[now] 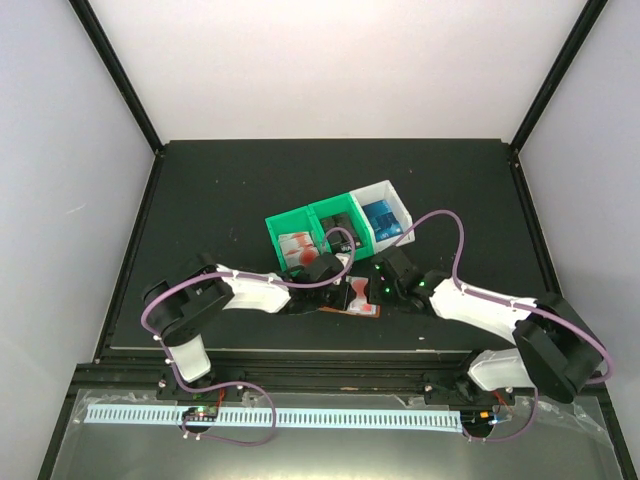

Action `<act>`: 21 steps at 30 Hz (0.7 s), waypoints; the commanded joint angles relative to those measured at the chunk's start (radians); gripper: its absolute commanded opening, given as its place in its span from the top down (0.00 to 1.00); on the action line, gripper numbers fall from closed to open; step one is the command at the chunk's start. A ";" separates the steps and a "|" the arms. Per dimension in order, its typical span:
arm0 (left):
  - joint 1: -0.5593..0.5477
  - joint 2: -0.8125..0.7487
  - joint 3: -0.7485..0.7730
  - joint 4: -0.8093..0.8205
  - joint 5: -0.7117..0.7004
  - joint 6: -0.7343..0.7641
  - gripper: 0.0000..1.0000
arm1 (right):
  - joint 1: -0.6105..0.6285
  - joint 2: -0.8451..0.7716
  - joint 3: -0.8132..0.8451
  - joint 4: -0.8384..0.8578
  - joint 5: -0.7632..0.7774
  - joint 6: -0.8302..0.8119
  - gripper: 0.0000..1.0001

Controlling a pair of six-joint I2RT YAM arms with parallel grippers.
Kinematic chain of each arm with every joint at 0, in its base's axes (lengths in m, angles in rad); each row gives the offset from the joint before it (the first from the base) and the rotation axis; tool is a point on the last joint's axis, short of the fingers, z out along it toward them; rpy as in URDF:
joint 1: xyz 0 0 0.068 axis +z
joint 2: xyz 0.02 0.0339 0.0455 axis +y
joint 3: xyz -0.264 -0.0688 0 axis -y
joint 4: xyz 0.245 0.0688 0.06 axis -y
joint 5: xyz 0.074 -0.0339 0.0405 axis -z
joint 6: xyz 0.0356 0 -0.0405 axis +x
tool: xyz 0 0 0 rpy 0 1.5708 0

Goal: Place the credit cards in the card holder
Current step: Insert the credit card into the card holder.

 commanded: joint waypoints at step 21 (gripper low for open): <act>-0.010 -0.126 -0.028 -0.177 -0.053 -0.110 0.56 | -0.007 0.018 -0.002 0.031 -0.073 0.005 0.62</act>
